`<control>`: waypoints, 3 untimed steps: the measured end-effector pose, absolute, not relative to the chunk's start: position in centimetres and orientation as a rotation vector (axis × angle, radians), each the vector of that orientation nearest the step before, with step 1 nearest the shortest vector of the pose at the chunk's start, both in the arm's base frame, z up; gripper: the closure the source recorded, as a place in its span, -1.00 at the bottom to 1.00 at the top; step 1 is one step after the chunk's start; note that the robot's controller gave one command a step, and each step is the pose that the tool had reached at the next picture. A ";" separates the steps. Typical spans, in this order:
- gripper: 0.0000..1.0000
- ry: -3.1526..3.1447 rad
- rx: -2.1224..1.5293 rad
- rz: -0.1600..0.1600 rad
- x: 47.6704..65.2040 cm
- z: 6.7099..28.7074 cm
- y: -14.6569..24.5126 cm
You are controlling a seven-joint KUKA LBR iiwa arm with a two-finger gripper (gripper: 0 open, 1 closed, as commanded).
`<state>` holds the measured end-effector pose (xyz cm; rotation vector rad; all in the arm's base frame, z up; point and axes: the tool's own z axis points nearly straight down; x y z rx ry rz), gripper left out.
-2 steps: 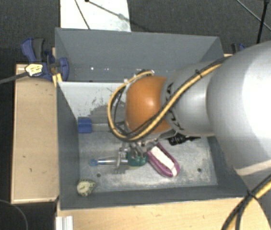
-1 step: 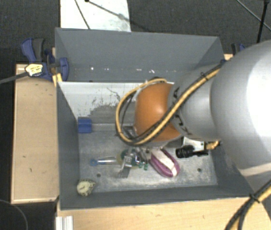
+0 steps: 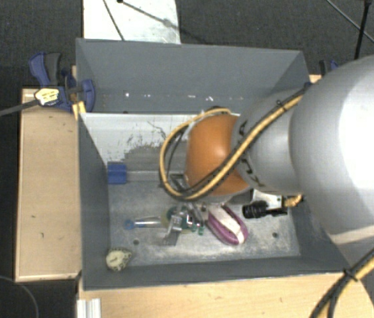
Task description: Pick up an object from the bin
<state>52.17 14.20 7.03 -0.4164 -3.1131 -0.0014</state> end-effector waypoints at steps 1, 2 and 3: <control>-1.00 -3.112 -0.434 -0.004 52.2 7.1 14.2; -1.00 -3.109 -0.457 -0.007 52.2 7.1 14.2; 1.00 -3.109 -0.454 -0.007 52.2 7.1 14.2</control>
Offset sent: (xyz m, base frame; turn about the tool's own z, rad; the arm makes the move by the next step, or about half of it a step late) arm 0.0000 0.0000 0.0000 0.0000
